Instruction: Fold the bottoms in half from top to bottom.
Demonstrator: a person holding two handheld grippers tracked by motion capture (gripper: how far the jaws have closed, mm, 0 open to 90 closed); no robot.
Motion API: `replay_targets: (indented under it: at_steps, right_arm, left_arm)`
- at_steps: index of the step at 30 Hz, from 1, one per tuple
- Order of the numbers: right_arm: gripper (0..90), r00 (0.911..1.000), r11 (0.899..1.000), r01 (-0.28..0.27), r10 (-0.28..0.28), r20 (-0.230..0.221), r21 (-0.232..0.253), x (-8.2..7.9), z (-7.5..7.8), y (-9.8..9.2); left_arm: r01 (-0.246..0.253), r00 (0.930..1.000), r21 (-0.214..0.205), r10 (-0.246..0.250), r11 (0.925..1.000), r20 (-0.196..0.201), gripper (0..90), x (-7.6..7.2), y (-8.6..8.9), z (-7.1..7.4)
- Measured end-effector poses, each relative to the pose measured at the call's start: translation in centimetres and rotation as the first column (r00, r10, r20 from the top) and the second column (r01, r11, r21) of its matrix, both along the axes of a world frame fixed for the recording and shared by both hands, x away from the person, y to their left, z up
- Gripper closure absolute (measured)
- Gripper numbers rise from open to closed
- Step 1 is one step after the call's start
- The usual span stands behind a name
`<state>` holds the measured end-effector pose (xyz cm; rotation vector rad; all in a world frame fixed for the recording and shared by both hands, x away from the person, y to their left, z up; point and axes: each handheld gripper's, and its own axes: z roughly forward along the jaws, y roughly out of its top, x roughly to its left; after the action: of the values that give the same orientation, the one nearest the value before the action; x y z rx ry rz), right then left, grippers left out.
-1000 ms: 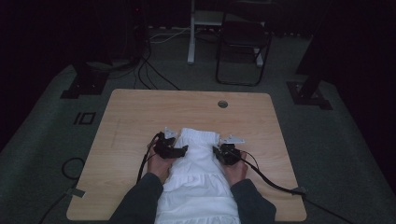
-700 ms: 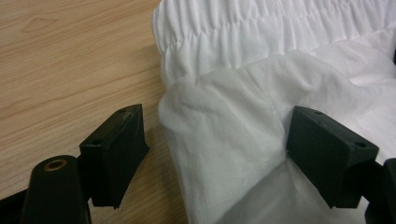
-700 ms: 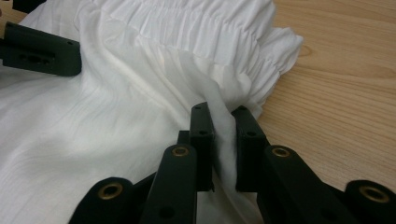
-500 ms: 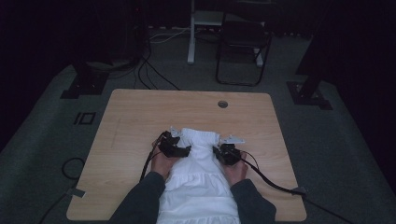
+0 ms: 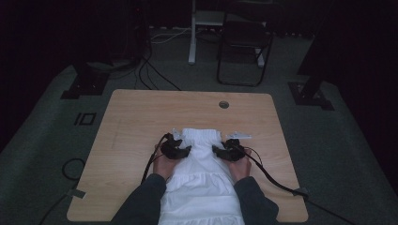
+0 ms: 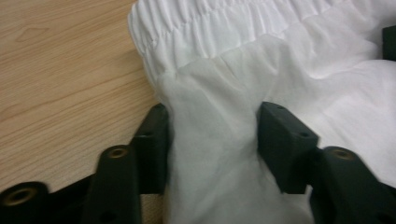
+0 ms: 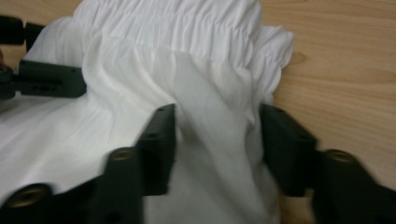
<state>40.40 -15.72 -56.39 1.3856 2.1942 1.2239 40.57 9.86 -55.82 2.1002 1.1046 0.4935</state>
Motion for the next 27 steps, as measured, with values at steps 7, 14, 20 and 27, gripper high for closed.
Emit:
replay_targets:
  at_steps: [7,14,20,27]
  right_arm:
    - [36.1,0.9995,0.994,0.029,-0.028,0.012,-0.109,1.3,0.1,1.0]
    - [52.4,0.9989,0.985,0.037,-0.031,0.035,-0.168,0.8,0.2,1.8]
    - [73.4,0.9996,0.988,0.018,-0.015,0.025,-0.153,0.3,0.3,1.7]
    - [85.0,0.9997,0.995,-0.013,0.011,-0.022,-0.095,0.6,0.3,1.4]
  left_arm:
    - [-0.003,1.0,0.009,0.003,1.0,-0.009,50.1,0.0,-0.2,0.1]
    - [-0.024,0.9996,0.022,0.025,0.9995,-0.012,49.0,-0.4,-0.6,0.2]
    - [-0.05,0.998,0.025,0.051,0.9984,-0.037,51.4,-1.0,-0.7,0.4]
    - [-0.018,0.9915,-0.077,0.008,0.9969,-0.13,80.3,-0.3,0.2,0.7]
